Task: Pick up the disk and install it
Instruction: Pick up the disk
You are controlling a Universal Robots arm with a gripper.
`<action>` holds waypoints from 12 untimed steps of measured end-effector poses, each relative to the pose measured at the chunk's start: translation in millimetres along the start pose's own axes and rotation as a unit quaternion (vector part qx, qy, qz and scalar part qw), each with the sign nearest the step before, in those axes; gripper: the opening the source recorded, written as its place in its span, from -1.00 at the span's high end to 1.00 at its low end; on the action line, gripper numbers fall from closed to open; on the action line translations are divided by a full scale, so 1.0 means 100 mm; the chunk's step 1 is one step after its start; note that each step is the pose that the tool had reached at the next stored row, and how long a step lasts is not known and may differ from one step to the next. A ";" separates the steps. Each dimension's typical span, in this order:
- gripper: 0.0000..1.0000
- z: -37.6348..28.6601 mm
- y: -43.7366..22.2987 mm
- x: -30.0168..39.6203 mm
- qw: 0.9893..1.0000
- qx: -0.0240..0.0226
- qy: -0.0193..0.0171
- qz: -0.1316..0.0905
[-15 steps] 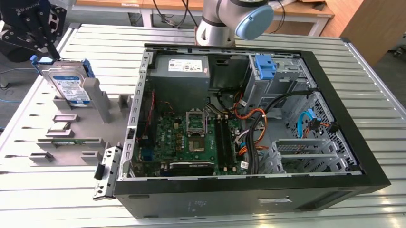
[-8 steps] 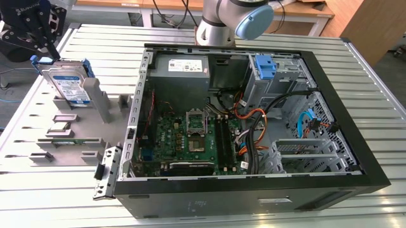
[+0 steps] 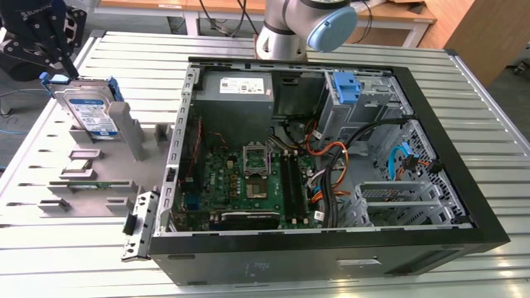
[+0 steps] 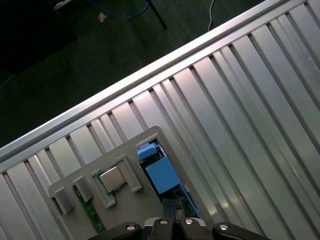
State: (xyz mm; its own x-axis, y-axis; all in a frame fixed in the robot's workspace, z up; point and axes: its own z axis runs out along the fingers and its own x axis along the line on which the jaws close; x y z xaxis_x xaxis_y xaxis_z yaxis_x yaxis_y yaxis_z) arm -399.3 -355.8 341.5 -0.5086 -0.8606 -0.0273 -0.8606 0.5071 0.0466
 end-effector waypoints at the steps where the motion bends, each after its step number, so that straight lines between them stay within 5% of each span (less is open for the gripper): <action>1: 0.79 0.001 0.000 0.000 1.000 0.000 0.000 -0.004; 12: 0.79 0.014 -0.001 0.001 0.999 -0.001 0.002 -0.047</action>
State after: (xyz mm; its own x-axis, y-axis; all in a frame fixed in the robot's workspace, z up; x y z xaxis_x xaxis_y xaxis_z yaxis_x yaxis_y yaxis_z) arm -399.3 -355.9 340.1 -0.4257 -0.9045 -0.0270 -0.9044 0.4243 0.0463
